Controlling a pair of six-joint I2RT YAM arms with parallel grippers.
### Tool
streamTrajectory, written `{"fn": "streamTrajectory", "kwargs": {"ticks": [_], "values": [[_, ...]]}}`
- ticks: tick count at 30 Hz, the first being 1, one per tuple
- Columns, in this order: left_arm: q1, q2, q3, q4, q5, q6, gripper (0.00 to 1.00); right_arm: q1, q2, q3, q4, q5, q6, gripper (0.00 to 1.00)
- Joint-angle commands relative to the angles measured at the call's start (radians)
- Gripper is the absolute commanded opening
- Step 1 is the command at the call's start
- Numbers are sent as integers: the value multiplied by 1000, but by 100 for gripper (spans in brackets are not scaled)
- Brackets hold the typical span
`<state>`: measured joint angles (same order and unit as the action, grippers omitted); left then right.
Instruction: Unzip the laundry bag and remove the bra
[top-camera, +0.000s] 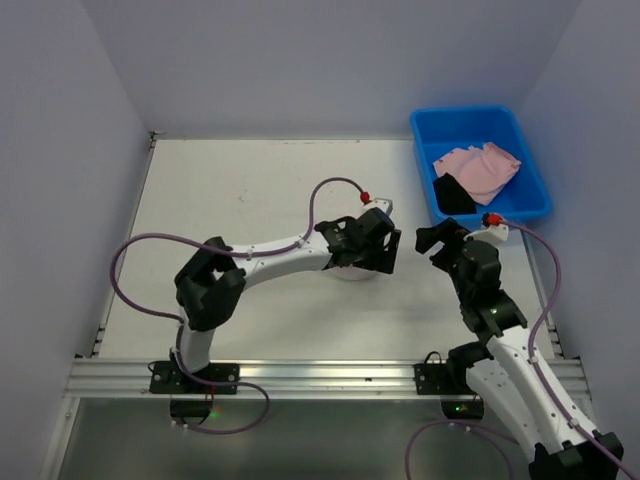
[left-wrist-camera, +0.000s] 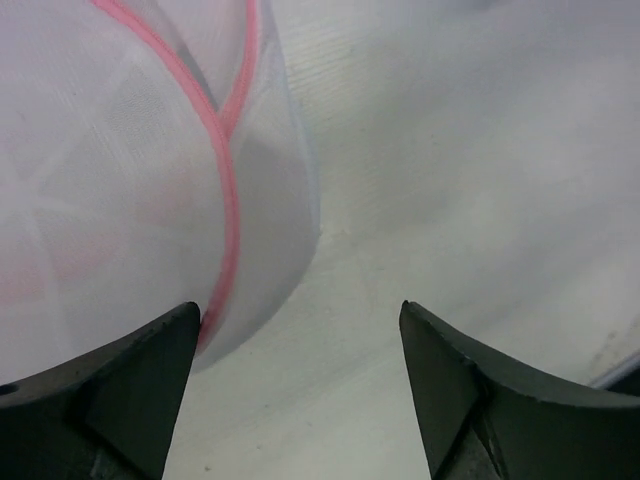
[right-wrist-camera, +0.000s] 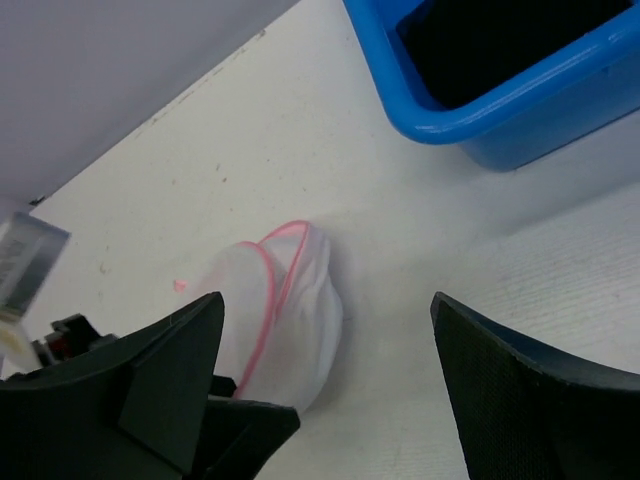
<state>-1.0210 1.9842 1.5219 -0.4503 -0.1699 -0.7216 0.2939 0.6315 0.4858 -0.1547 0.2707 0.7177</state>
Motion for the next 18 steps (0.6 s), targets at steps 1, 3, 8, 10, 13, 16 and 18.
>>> {"fn": "streamTrajectory", "kwargs": {"ticks": [1,3,8,10,13,16,18], "values": [[15,-159,41,16,18,11,86,-4,-47,95,-51,10,-84,86],[27,-182,60,-24,33,27,87,-4,-67,134,-114,7,-113,87],[114,-301,23,-50,36,51,90,-4,-147,244,-233,47,-191,89],[178,-365,-11,-44,58,59,91,-4,-218,255,-233,55,-231,94],[267,-454,-81,-59,43,80,93,-4,-292,299,-270,76,-279,99],[370,-569,-182,-68,12,108,96,-4,-337,356,-319,97,-336,99],[427,-637,-239,-76,-12,129,96,-4,-360,378,-350,130,-353,99]]}}
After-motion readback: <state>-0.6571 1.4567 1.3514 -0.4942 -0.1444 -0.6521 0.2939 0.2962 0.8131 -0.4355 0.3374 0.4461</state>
